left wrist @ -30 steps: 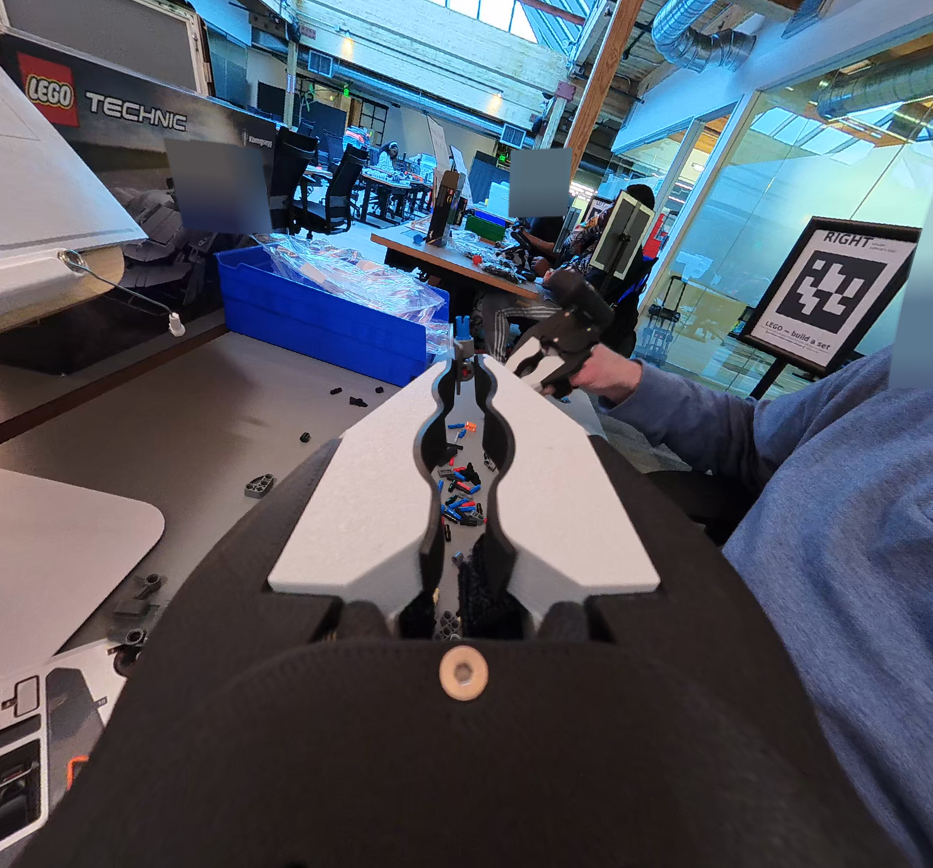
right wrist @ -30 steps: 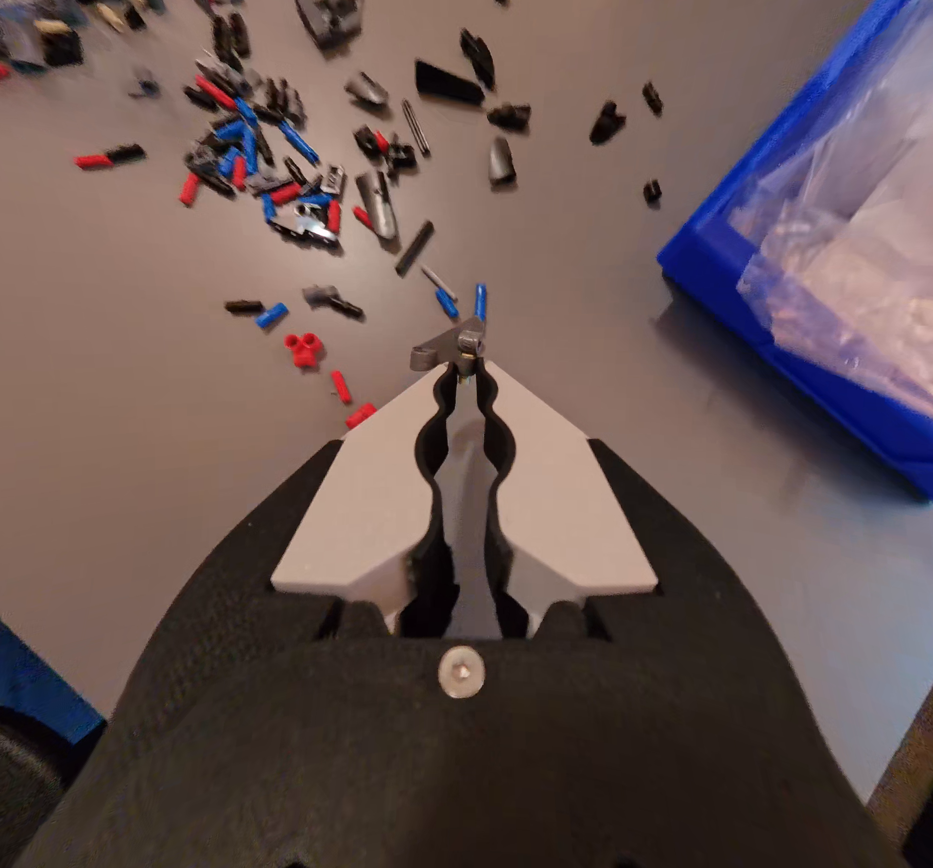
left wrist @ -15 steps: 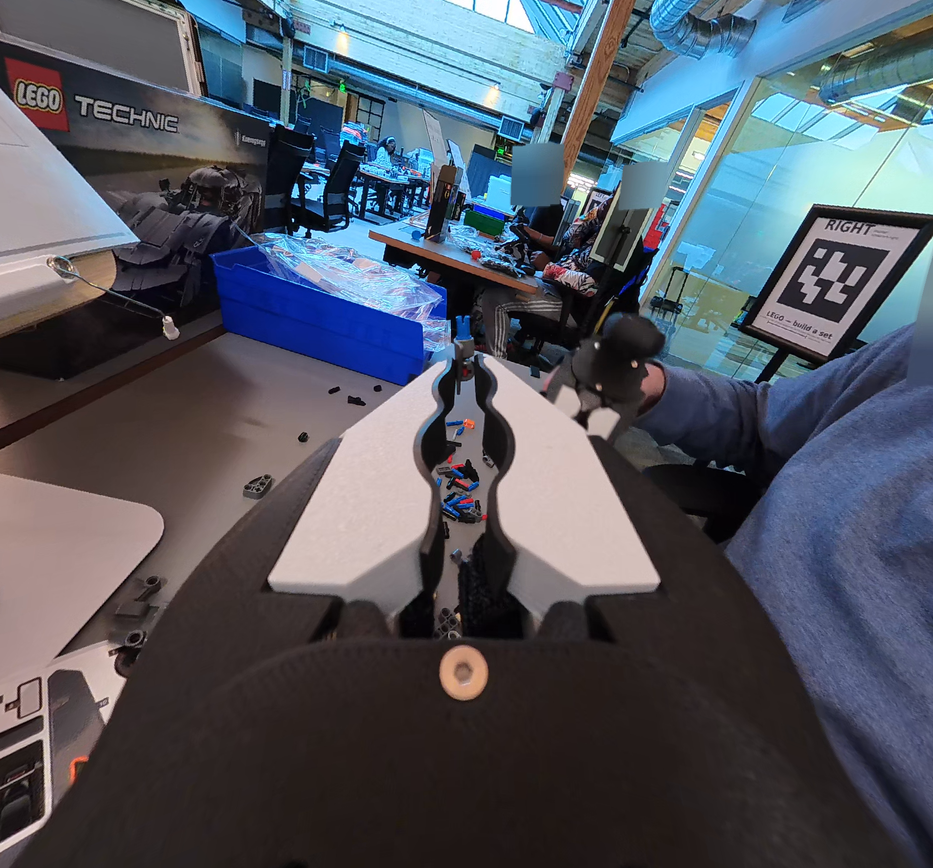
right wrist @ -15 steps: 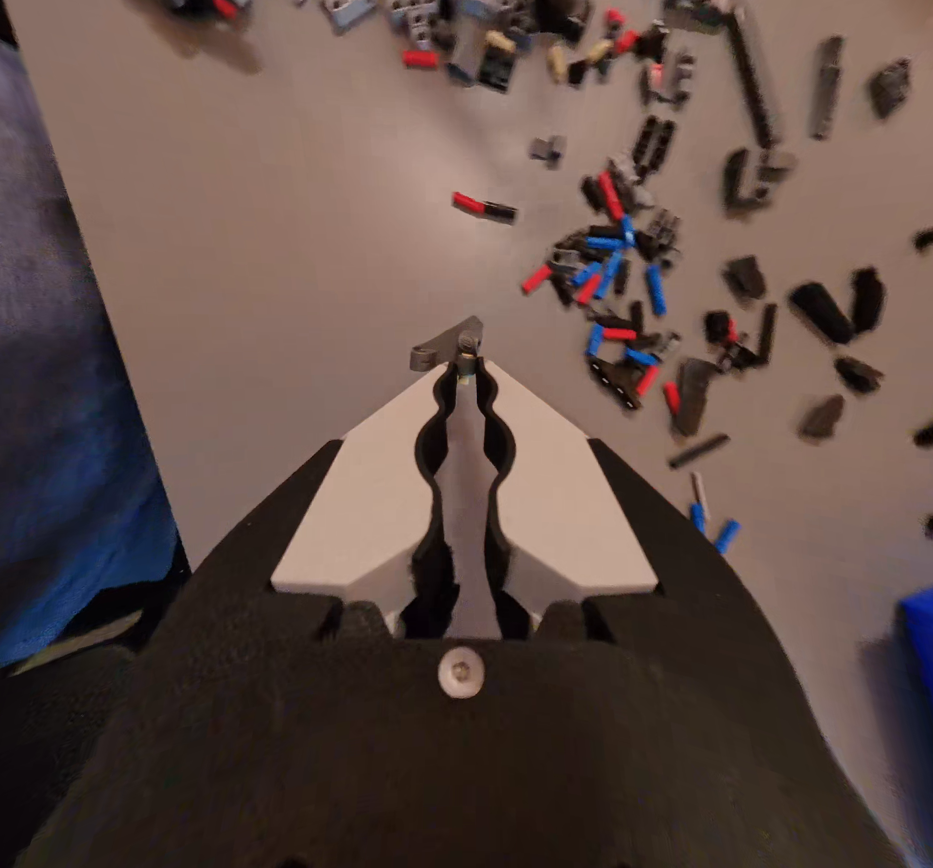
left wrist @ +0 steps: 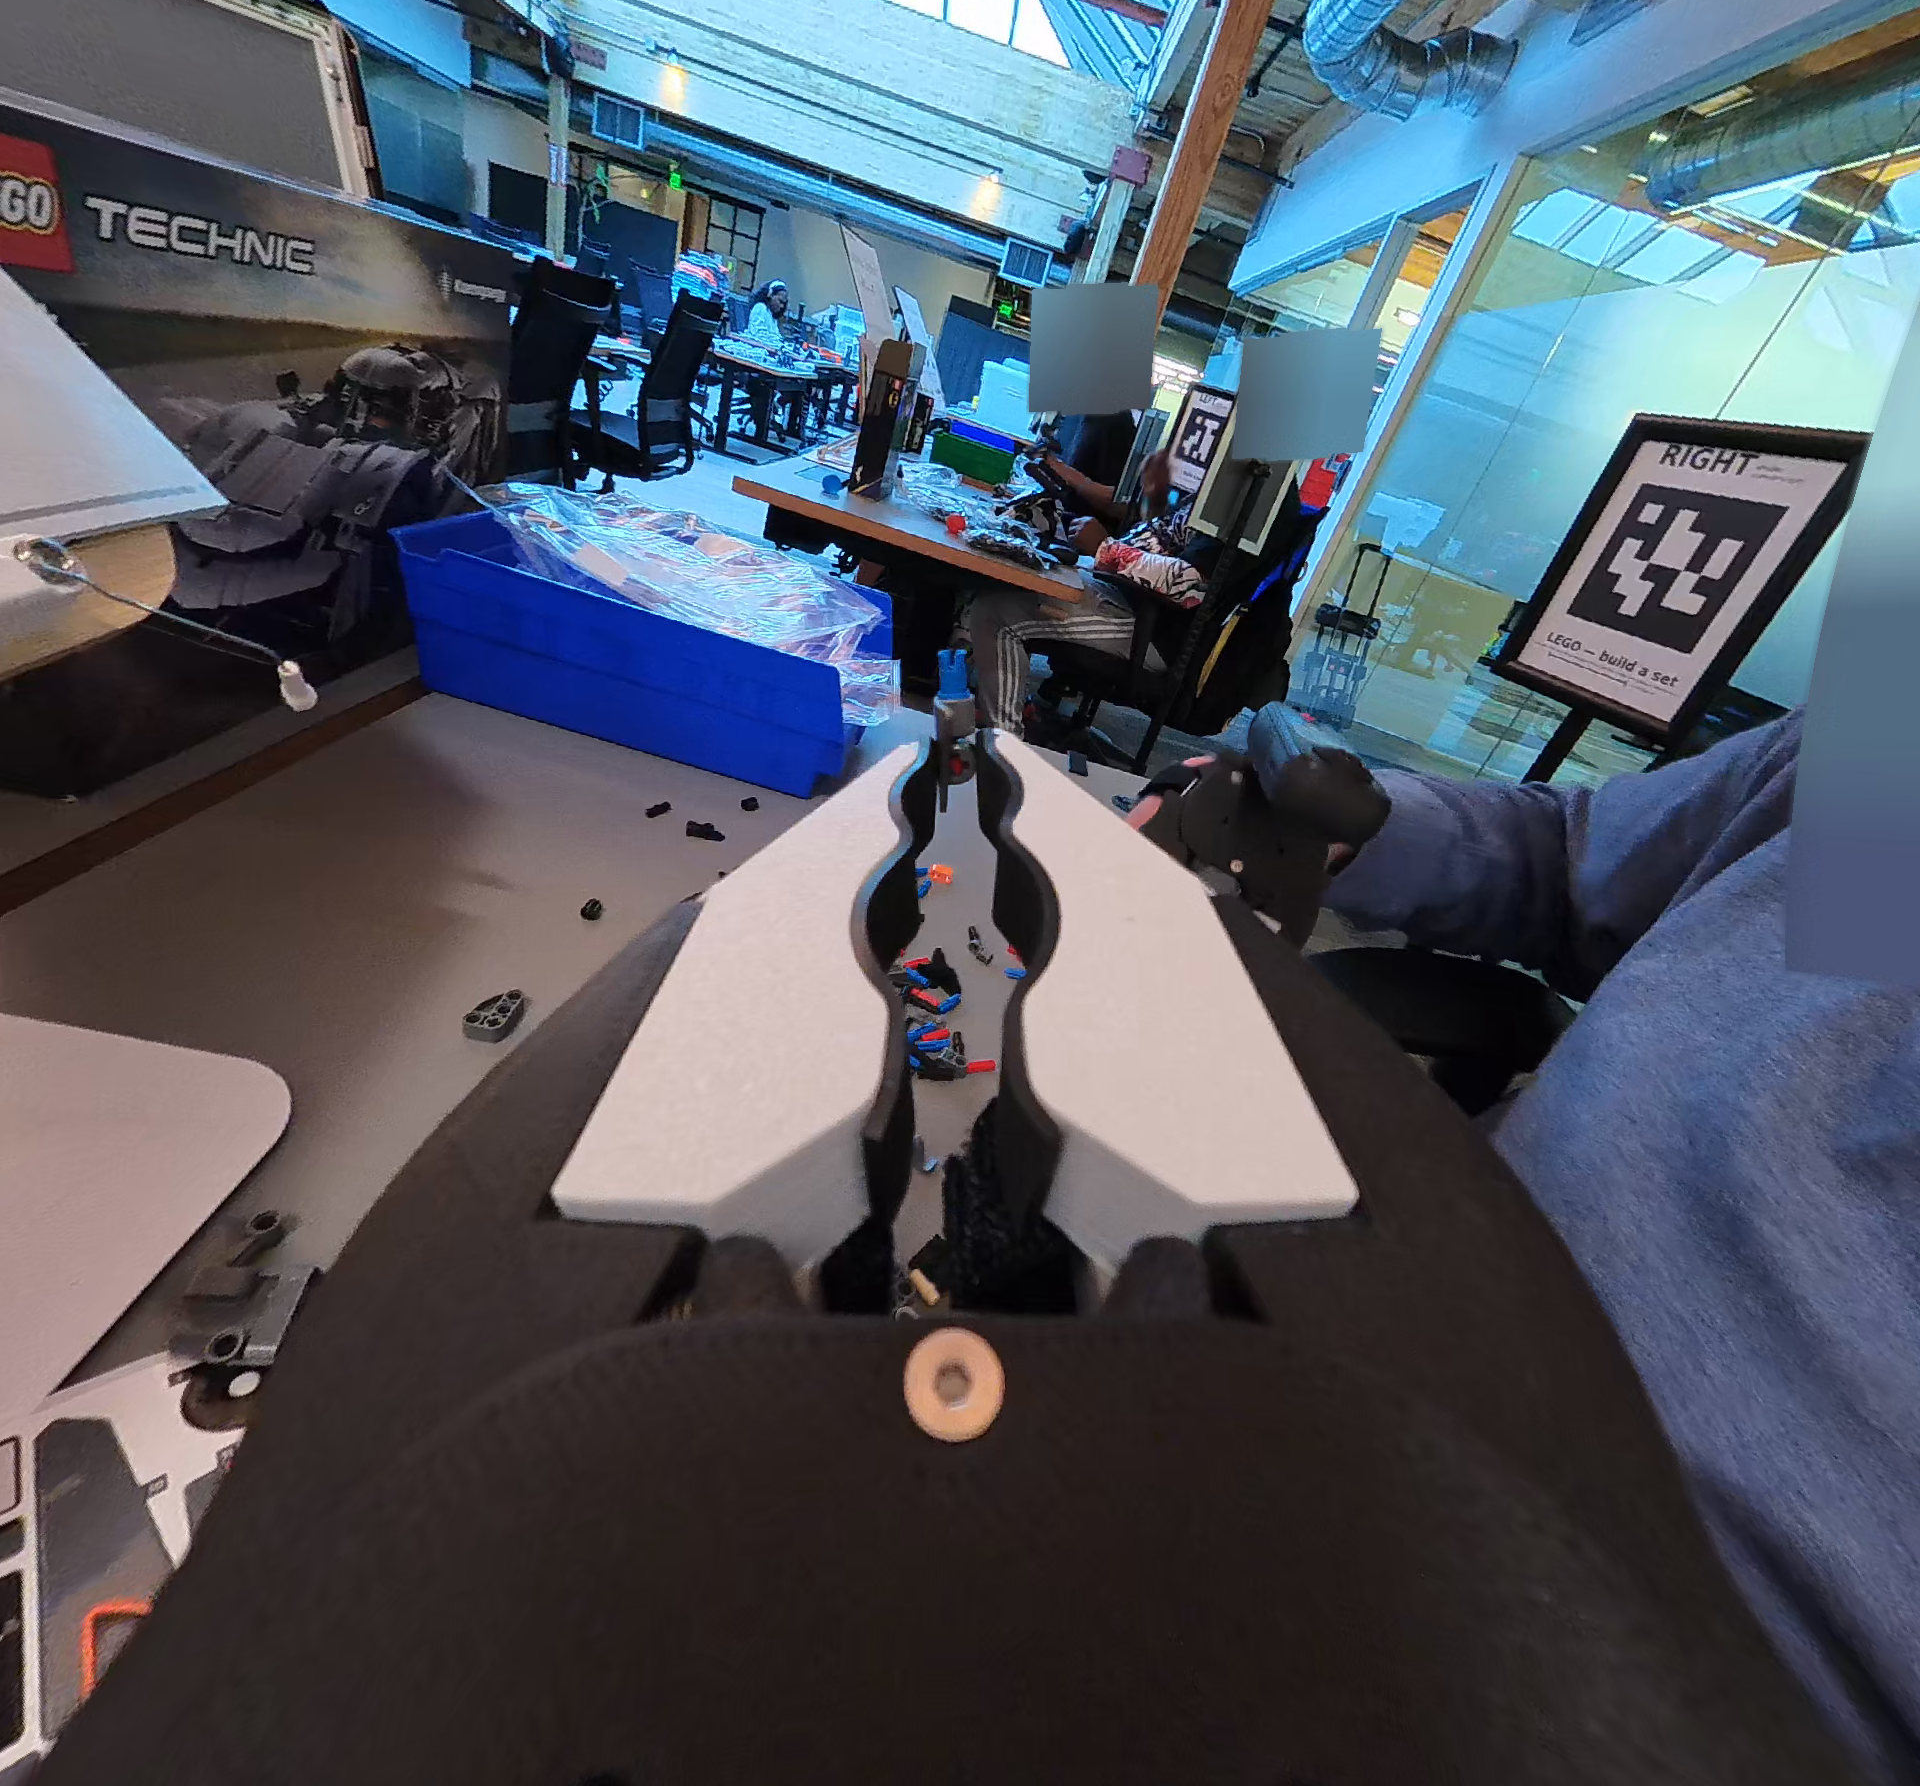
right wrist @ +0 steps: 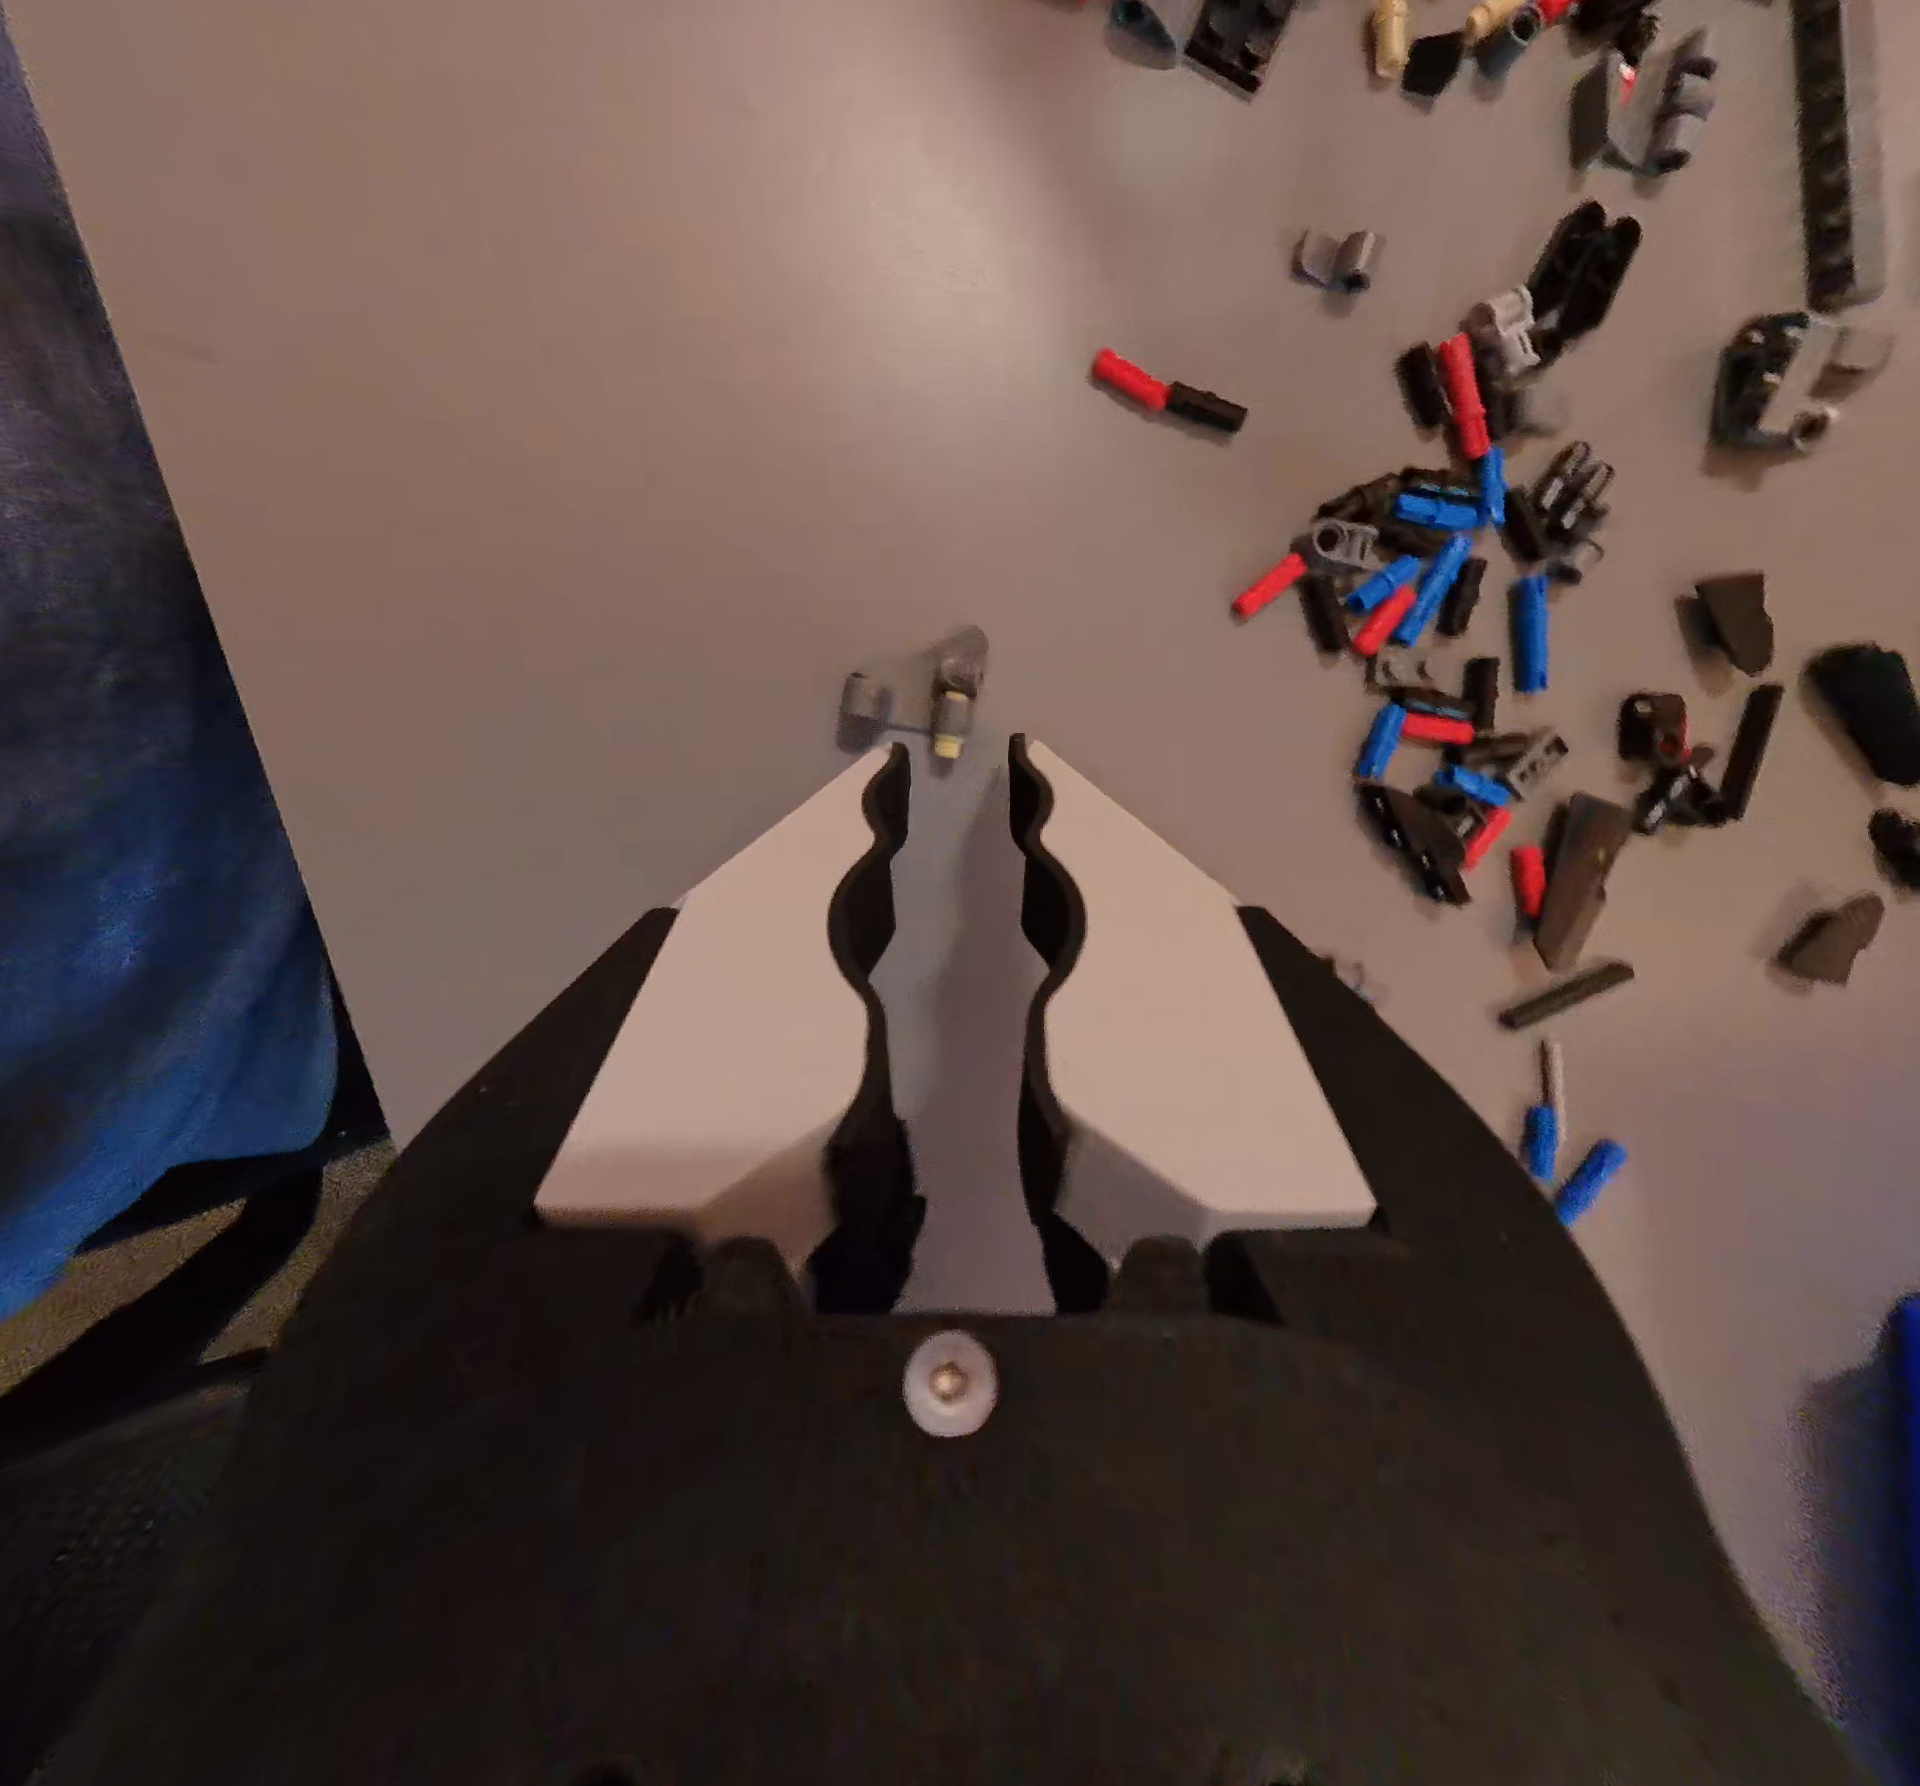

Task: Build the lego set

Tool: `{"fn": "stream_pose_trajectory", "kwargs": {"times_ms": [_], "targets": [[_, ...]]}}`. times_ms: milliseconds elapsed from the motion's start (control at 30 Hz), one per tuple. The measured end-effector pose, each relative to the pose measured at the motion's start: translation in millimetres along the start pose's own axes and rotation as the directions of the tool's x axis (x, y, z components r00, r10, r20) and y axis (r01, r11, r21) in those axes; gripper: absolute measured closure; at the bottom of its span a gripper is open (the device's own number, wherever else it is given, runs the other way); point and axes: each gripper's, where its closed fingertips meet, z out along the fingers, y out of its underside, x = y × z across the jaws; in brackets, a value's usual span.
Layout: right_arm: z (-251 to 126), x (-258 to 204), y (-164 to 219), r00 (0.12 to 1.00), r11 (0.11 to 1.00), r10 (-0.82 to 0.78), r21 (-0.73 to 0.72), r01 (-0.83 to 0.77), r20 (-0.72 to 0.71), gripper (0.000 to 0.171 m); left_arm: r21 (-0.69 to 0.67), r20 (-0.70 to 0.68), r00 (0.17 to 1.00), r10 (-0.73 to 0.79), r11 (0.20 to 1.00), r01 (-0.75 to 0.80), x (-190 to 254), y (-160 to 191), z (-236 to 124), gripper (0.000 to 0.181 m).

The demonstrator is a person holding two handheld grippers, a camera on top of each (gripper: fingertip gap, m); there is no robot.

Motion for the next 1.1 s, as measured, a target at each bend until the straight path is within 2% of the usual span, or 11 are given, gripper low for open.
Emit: {"fn": "stream_pose_trajectory", "kwargs": {"times_ms": [100,200,300,400,567,667,733,833,900,967,1100], "targets": [[-11,3,7,0.994,0.995,0.103,-0.004,-0.103,-0.048,0.152,0.004,-0.008,1.0,-0.001,1.0,0.001,2,-1,0,0.176],[-17,-8,1,0.979,0.979,0.2,0.053,-0.198,-0.035,0.149,0.007,-0.012,1.0,-0.003,1.0,0.003,3,-2,-1,0.176],[-12,-17,-6,0.954,0.95,0.299,0.099,-0.296,-0.017,0.14,0.009,-0.015,1.0,-0.005,1.0,0.005,3,-3,-1,0.176],[-1,-15,-4,0.942,0.942,0.329,0.092,-0.322,-0.07,0.129,0.01,-0.019,1.0,-0.004,1.0,0.004,5,-3,-1,0.176],[7,-10,-7,0.943,0.942,0.325,0.108,-0.317,-0.07,0.137,0.004,-0.024,1.0,0.007,1.0,-0.007,10,-3,1,0.176],[9,-9,-9,0.953,0.95,0.299,0.109,-0.291,-0.06,0.148,0.003,-0.029,1.0,0.009,1.0,-0.009,12,-3,2,0.176],[9,-10,-10,0.964,0.961,0.263,0.098,-0.259,-0.031,0.148,0.0,-0.032,0.999,0.011,1.0,-0.011,13,-3,2,0.176],[9,-16,-12,0.987,0.985,0.157,0.072,-0.159,0.026,0.148,-0.006,-0.036,0.999,0.011,1.0,-0.011,14,-2,3,0.176],[9,-20,-15,0.998,0.998,0.033,0.058,-0.036,0.047,0.148,-0.009,-0.038,0.999,0.011,1.0,-0.011,14,-1,4,0.176],[9,-14,-15,0.999,0.999,-0.037,0.023,0.036,0.017,0.139,-0.014,-0.039,0.999,0.011,1.0,-0.012,14,0,5,0.176],[2,-5,-11,0.998,0.998,0.057,-0.038,-0.059,-0.04,0.13,-0.022,-0.033,0.999,0.016,1.0,-0.017,14,2,5,0.176]]}}
